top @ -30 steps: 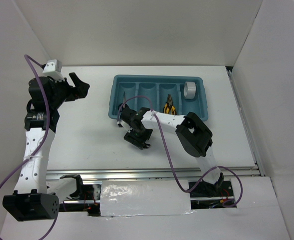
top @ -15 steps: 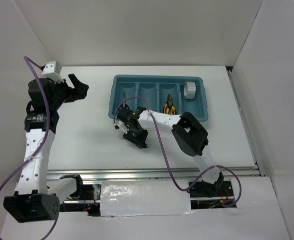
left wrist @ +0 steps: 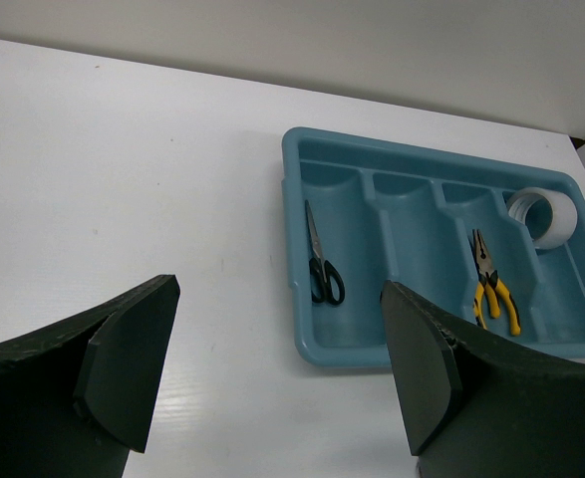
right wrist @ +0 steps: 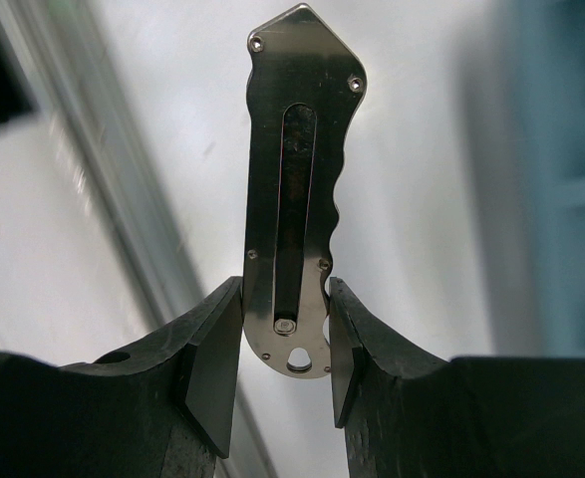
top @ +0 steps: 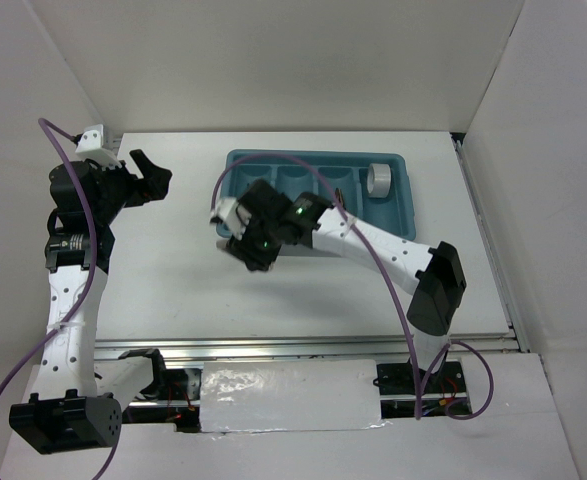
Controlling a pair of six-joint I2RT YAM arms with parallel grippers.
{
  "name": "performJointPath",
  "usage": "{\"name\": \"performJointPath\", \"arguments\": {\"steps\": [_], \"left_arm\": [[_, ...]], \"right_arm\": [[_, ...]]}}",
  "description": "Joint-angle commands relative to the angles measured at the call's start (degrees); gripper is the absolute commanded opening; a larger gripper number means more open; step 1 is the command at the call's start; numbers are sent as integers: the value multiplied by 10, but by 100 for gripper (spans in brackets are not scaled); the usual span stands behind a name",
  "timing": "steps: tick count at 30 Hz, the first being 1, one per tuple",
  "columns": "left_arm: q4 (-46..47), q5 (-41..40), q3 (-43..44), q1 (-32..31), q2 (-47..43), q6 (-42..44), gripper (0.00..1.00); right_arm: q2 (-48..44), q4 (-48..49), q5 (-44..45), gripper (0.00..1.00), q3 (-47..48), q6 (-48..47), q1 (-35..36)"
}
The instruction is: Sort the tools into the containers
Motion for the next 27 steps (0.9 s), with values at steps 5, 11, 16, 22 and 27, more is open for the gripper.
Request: {"name": "performJointPath", "arguments": {"steps": [5, 11, 16, 22, 27], "left_arm": [[34, -10, -3, 7, -3, 21, 96], [49, -19, -14, 8, 7, 23, 96], [31, -34, -6, 8, 34, 31, 97], [14, -69, 2, 15, 57, 52, 99], [30, -56, -21, 19, 46, 52, 99]], "right_arm": [[65, 62, 43, 0, 137, 158, -178], [131, 78, 196, 0, 216, 255, -183], [198, 70, 213, 0, 247, 301, -196], [238, 66, 275, 0, 248, 350, -210], [251, 64, 272, 0, 250, 356, -211]]}}
